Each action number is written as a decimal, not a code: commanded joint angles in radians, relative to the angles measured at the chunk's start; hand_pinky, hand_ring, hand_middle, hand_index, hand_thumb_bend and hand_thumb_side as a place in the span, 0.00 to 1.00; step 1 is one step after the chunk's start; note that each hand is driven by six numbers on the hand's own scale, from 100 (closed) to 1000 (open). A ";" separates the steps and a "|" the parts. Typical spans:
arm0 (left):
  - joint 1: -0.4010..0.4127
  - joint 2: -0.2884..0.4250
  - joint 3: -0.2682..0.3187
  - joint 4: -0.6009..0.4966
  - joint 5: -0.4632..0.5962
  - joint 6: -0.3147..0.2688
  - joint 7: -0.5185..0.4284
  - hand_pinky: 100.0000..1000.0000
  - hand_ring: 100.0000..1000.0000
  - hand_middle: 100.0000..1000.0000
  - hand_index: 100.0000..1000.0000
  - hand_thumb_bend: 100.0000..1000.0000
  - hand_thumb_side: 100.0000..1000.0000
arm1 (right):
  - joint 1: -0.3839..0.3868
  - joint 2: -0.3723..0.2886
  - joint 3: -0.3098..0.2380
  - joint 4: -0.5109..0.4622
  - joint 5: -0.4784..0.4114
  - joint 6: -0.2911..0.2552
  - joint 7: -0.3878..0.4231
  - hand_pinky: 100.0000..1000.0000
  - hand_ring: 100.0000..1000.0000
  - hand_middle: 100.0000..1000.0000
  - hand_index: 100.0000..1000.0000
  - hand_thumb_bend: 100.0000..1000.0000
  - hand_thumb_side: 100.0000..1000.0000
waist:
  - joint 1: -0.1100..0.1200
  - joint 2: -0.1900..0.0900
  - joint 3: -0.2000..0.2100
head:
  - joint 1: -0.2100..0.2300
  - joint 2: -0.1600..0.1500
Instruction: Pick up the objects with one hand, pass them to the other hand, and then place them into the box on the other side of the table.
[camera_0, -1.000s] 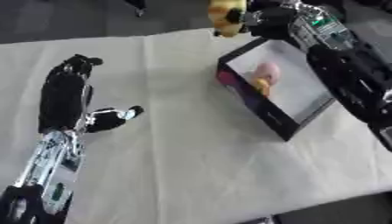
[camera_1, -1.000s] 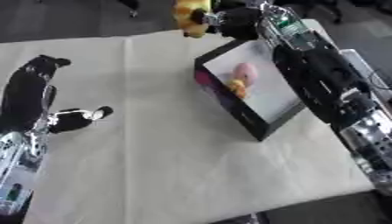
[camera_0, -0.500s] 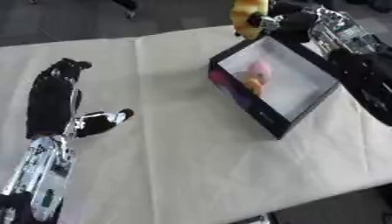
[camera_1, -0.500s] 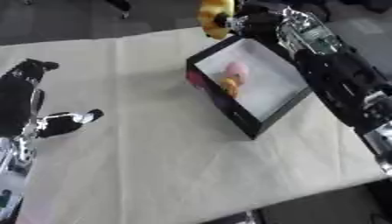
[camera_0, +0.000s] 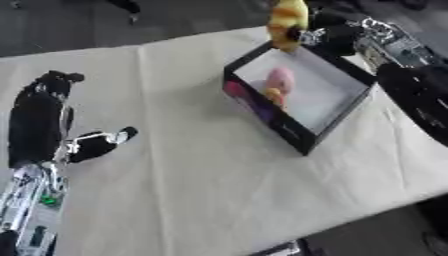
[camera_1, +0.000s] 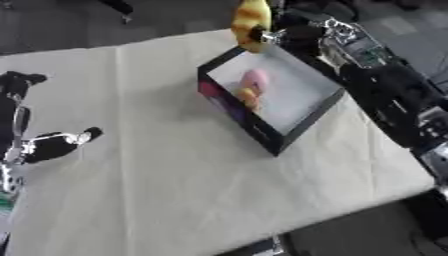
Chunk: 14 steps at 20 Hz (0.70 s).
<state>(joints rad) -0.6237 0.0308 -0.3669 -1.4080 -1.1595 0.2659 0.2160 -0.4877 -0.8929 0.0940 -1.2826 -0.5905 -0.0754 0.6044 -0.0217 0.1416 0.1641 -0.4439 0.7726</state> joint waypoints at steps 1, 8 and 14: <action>-0.011 0.012 0.007 -0.023 -0.003 0.000 0.006 0.79 0.73 0.63 0.75 0.90 0.33 | 0.004 -0.060 -0.019 -0.020 0.016 -0.035 -0.005 0.99 0.70 0.51 0.64 0.00 0.11 | 0.012 -0.035 -0.001 | -0.007 -0.003; -0.009 0.014 0.010 -0.023 -0.004 0.002 0.008 0.79 0.74 0.64 0.75 0.90 0.33 | 0.044 -0.067 -0.050 -0.036 0.120 -0.135 0.024 1.00 0.76 0.71 0.86 0.00 0.11 | 0.012 -0.033 -0.001 | 0.003 -0.003; -0.009 0.014 0.011 -0.024 -0.002 0.004 0.007 0.79 0.74 0.64 0.75 0.90 0.33 | 0.061 -0.064 -0.076 -0.021 0.222 -0.303 0.070 1.00 1.00 1.00 1.00 0.00 0.11 | 0.013 -0.032 0.000 | 0.011 -0.003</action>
<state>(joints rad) -0.6222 0.0347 -0.3659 -1.4102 -1.1601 0.2684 0.2208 -0.4196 -0.9127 0.0387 -1.2995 -0.3866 -0.3436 0.6661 -0.0203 0.1416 0.1647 -0.4345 0.7726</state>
